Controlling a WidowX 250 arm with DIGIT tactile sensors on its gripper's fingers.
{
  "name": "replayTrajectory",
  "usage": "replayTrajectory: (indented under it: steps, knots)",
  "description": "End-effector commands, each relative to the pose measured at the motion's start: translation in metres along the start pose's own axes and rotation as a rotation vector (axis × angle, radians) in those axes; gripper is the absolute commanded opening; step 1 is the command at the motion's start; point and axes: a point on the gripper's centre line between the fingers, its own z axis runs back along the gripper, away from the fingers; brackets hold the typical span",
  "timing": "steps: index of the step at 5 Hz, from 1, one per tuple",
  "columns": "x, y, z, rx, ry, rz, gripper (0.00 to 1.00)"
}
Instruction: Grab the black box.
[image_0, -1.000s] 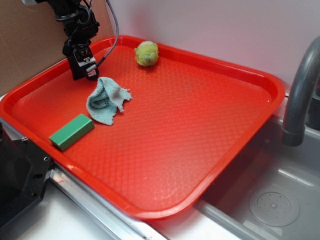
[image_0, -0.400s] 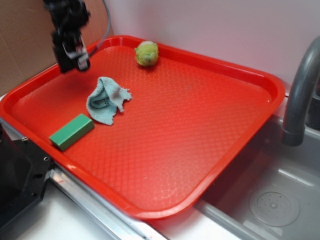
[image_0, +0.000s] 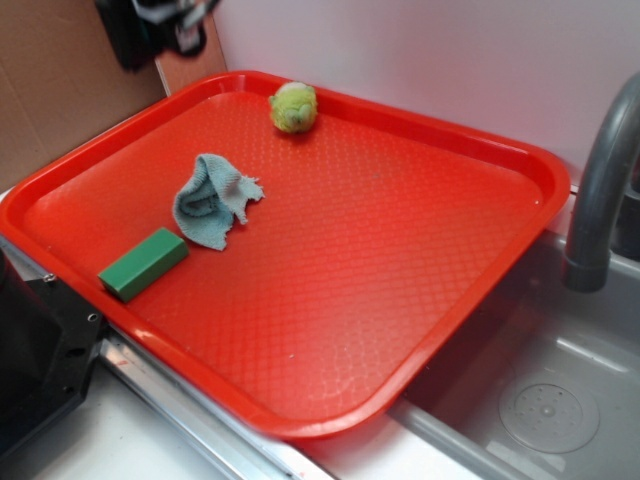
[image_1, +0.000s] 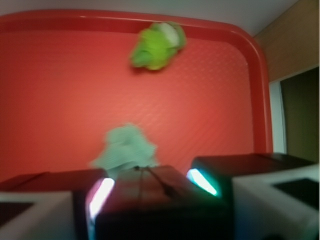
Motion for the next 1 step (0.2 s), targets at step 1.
replayTrajectory:
  steps: [1]
  knots:
    - [0.0248,-0.0073,0.1065,-0.131,-0.068,0.124,0.0]
